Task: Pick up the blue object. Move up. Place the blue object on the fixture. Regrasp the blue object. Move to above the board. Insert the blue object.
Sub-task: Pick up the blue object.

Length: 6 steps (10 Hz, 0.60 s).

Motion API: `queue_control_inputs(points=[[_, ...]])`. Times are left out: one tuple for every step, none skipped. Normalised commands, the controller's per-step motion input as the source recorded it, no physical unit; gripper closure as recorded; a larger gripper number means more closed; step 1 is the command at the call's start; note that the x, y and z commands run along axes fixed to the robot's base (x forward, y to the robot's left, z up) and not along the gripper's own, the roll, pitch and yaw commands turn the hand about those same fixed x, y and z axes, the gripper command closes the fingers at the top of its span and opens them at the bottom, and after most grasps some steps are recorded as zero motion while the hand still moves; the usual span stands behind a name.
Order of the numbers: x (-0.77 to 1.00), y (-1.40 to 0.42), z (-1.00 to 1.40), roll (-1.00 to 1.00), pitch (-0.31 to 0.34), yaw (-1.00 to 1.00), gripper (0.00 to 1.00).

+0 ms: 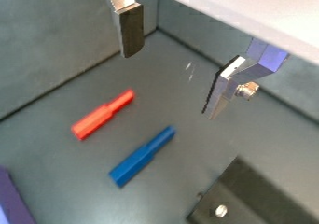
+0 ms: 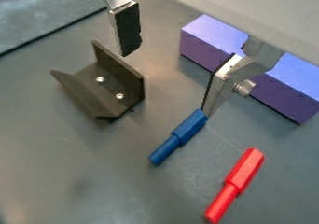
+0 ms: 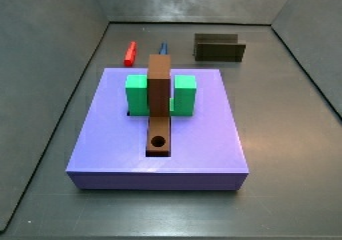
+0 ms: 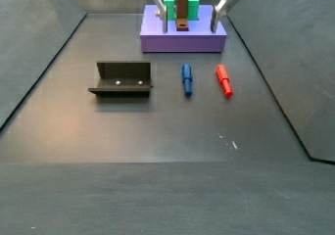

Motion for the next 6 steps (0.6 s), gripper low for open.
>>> queue_control_inputs(points=[[0.0, -0.41, -0.56, -0.13, -0.237, 0.0, 0.0], [0.0, -0.41, -0.56, -0.12, -0.237, 0.0, 0.0], [0.0, -0.36, -0.57, -0.14, -0.226, 0.0, 0.0], [0.0, -0.28, -0.55, -0.13, -0.204, 0.0, 0.0], [0.02, -0.19, -0.45, -0.07, -0.156, 0.0, 0.0], [0.02, -0.1, -0.26, 0.0, -0.03, 0.0, 0.0]])
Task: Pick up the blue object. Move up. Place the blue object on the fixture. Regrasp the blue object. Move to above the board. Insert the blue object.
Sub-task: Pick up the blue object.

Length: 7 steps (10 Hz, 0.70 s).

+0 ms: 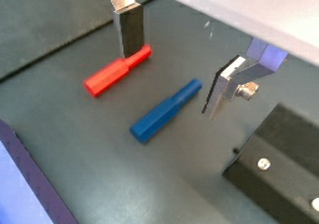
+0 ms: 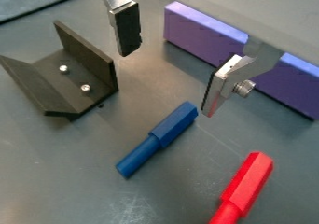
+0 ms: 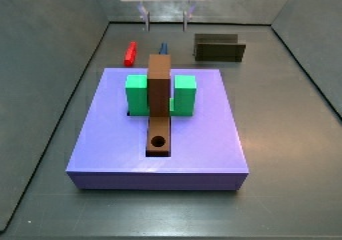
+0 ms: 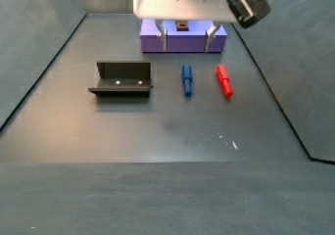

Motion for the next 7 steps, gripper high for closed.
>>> queue_control_inputs(points=[[0.03, -0.09, -0.19, 0.0, -0.011, 0.0, 0.0], [0.0, -0.1, -0.19, 0.0, -0.017, 0.0, 0.0], [0.01, -0.18, -0.22, 0.0, -0.037, 0.0, 0.0], [0.05, -0.21, -0.26, 0.0, -0.05, -0.02, 0.0], [0.1, -0.2, -0.29, 0.0, -0.056, -0.03, 0.0], [0.21, -0.14, -0.31, 0.0, -0.036, 0.0, 0.0], [0.17, -0.13, -0.27, 0.0, -0.02, 0.0, 0.0]])
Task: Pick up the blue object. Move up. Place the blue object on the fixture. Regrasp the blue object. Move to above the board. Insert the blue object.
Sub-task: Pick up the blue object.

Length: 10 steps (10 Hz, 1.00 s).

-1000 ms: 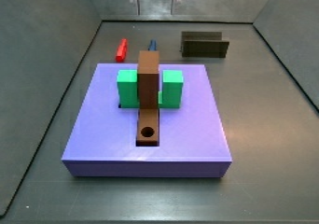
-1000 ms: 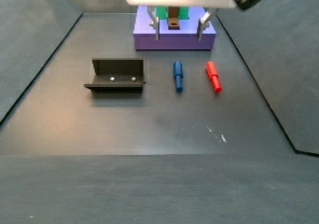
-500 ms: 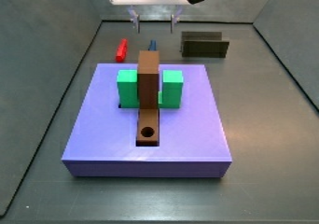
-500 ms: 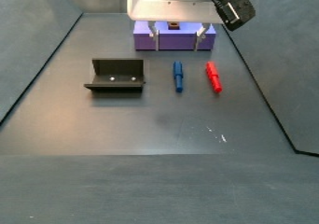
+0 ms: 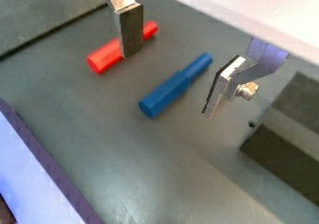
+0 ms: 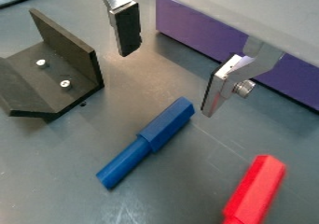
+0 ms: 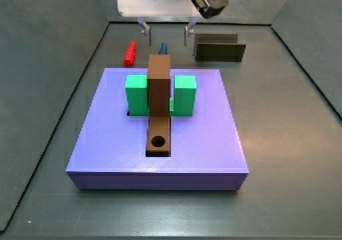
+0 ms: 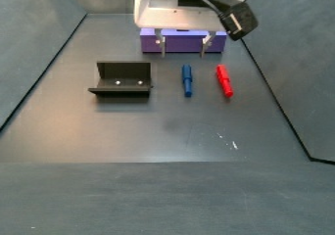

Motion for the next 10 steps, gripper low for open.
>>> queue_control_inputs(points=[[0.02, -0.1, -0.23, 0.03, -0.029, 0.0, 0.0], [0.0, -0.05, -0.21, 0.06, -0.033, 0.0, 0.0], [0.0, -0.04, -0.23, 0.08, -0.027, 0.0, 0.0], [0.0, -0.03, -0.23, 0.08, -0.034, 0.0, 0.0], [0.0, -0.02, -0.26, 0.11, -0.039, 0.0, 0.0], [0.01, 0.0, -0.31, 0.15, -0.041, 0.0, 0.0], [0.04, 0.0, -0.31, 0.18, -0.027, 0.0, 0.0], [0.04, 0.0, -0.26, 0.17, -0.017, 0.0, 0.0], [0.04, -0.02, -0.21, 0.15, -0.004, 0.0, 0.0], [0.05, -0.01, -0.19, 0.15, 0.0, 0.0, 0.0]])
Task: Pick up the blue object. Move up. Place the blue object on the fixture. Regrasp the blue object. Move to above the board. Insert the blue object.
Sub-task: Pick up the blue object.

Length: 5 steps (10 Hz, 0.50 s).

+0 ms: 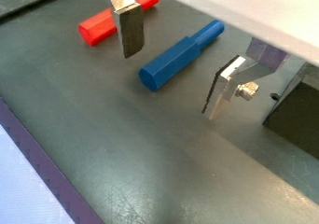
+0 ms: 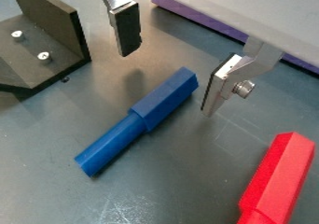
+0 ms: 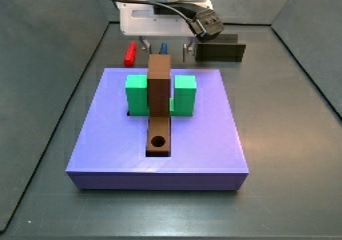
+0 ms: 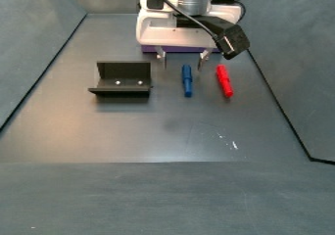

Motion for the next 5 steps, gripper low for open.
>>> queue_control_inputs(points=[[0.06, 0.0, -0.11, 0.12, 0.0, 0.0, 0.0], [0.06, 0.0, 0.0, 0.07, 0.0, 0.0, 0.0], [0.0, 0.0, -0.02, 0.0, -0.027, 0.0, 0.0], [-0.01, 0.0, -0.09, 0.0, -0.051, 0.0, 0.0], [0.0, 0.0, -0.05, 0.0, -0.007, 0.0, 0.0]])
